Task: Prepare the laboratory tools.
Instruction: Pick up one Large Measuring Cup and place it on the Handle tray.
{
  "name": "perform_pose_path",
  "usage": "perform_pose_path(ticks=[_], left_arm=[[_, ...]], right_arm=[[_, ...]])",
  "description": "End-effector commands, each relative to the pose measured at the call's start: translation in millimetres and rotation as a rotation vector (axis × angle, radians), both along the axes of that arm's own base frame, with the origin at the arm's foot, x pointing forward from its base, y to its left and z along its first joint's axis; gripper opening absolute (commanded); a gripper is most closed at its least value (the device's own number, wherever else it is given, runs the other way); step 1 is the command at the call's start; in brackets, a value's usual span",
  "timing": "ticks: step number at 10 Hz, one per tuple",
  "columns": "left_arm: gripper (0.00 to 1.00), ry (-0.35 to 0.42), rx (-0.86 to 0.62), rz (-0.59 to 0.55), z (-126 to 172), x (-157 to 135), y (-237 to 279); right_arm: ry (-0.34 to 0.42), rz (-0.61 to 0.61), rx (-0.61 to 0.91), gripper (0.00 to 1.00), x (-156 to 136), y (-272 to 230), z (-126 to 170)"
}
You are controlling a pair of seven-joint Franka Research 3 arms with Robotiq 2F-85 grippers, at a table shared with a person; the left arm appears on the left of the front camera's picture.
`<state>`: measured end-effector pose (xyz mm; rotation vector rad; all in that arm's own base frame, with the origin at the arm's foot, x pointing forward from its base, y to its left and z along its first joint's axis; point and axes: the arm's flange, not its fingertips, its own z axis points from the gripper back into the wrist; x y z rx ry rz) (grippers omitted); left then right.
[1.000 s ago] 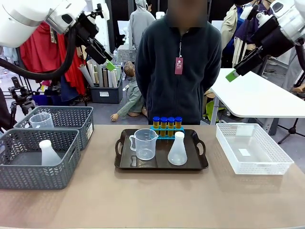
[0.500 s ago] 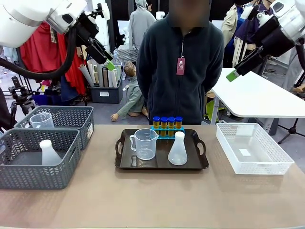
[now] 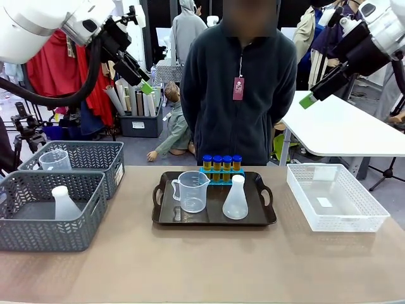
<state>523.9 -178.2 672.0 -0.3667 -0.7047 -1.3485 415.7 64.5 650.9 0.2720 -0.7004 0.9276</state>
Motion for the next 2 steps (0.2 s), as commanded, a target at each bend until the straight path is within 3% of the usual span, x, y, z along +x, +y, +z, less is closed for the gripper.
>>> perform_pose_path(ticks=[1,2], left_arm=[[1.00,-0.001,-0.001,0.002,1.5,-1.1,2.2],[1.00,-0.001,-0.001,0.002,1.5,-1.1,2.2]], right_arm=[[0.001,0.009,0.014,1.00,-0.5,-0.9,0.8],[0.001,0.009,0.014,1.00,-0.5,-0.9,0.8]])
